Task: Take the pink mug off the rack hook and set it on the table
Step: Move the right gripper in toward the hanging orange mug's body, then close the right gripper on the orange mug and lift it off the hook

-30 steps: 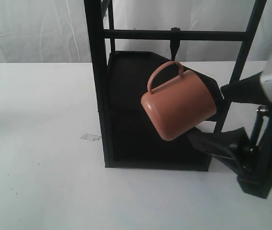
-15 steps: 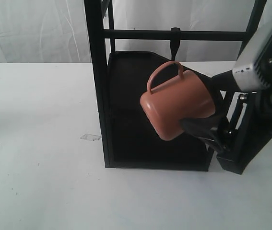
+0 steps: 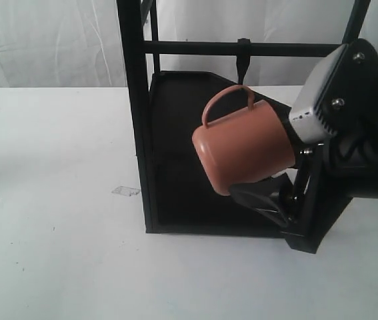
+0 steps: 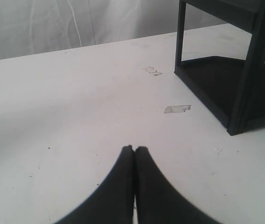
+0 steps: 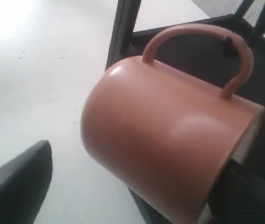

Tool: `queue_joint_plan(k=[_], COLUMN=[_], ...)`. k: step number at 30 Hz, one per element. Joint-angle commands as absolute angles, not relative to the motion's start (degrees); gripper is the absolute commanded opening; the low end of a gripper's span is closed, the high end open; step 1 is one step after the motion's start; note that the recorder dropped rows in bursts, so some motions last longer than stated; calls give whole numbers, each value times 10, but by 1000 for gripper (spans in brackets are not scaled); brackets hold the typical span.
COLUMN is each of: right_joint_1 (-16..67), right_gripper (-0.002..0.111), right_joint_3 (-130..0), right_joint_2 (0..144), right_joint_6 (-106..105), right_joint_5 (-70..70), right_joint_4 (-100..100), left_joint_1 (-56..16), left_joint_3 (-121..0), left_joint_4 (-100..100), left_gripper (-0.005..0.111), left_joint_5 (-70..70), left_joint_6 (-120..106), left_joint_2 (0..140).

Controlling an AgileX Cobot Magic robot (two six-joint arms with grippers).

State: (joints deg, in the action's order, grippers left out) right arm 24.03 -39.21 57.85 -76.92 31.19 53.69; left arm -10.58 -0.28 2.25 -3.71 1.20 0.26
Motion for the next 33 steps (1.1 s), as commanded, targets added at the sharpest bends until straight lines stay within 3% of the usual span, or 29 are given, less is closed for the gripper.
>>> queue_joint_plan(k=[1, 33], right_joint_1=[243, 243], right_gripper=[80, 74], right_joint_3=[-394, -394], right_joint_2=[580, 670], right_joint_6=[-796, -933], right_joint_5=[338, 336], right_joint_4=[574, 797], left_joint_1=[-103, -103], left_joint_3=[0, 0], left_joint_4=[29, 29], left_gripper=[0, 0], left_joint_5=[-39, -39], left_joint_6=[13, 13], left_joint_2=[0, 0])
